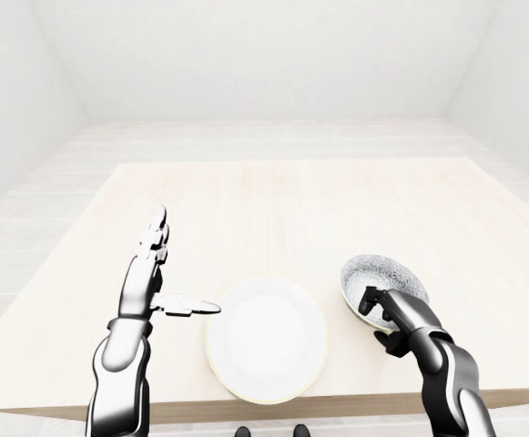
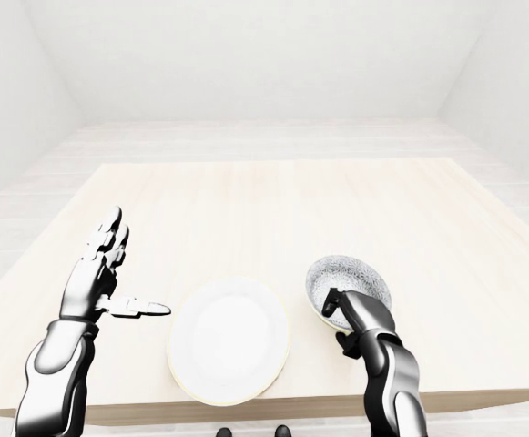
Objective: Put the bowl on the plate.
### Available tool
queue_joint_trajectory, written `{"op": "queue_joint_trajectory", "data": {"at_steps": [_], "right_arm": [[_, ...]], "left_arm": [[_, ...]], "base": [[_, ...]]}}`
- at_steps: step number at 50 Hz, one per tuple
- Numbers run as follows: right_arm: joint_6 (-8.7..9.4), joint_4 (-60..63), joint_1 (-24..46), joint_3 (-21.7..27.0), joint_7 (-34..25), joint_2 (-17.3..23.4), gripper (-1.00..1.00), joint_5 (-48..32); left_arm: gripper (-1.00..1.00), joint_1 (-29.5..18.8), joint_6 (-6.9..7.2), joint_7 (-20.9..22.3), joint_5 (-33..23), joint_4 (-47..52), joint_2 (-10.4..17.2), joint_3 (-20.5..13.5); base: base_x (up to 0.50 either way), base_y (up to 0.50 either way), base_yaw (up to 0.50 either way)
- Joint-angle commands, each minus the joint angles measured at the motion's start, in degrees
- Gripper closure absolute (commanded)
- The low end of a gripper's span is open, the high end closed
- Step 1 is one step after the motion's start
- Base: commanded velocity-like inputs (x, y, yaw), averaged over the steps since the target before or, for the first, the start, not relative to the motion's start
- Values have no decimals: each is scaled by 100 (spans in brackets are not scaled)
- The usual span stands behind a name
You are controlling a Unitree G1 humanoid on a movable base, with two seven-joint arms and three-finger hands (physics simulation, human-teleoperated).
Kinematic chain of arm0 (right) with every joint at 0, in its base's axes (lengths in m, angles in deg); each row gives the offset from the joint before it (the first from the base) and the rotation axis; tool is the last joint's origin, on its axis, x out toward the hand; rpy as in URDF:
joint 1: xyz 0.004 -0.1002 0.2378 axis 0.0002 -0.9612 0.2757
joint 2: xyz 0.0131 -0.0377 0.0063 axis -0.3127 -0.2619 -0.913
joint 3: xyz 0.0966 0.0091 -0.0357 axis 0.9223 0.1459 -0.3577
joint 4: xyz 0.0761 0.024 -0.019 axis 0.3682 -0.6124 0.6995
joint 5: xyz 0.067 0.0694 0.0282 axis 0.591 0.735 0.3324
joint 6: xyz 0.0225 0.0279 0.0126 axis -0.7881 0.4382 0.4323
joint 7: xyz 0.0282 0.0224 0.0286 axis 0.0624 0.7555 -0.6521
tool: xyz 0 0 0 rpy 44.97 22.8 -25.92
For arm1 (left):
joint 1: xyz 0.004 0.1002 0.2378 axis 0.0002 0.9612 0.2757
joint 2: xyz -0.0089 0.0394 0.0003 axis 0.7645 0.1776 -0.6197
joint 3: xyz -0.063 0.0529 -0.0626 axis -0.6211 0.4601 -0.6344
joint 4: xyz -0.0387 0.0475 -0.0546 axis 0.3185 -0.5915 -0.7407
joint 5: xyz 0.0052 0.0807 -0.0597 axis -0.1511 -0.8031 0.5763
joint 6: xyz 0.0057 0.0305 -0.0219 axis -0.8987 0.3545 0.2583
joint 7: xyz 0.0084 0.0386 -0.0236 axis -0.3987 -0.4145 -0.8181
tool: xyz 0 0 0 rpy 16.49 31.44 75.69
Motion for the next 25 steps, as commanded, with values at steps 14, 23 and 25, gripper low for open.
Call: {"op": "queue_joint_trajectory", "data": {"at_steps": [14, 23, 25], "right_arm": [[0, 187, 158, -49, -31, 166, 87, -238], [0, 518, 255, -49, -279, 168, 91, -488], [0, 627, 297, -50, -333, 170, 91, -551]], "left_arm": [[-100, 33, 0, -30, 14, -165, -3, -23], [-100, 30, 0, -31, 11, -232, -5, 4], [-100, 20, 0, -37, 6, -251, -5, 13]], "base": [[0, 0, 0], [0, 0, 0], [0, 0, 0]]}}
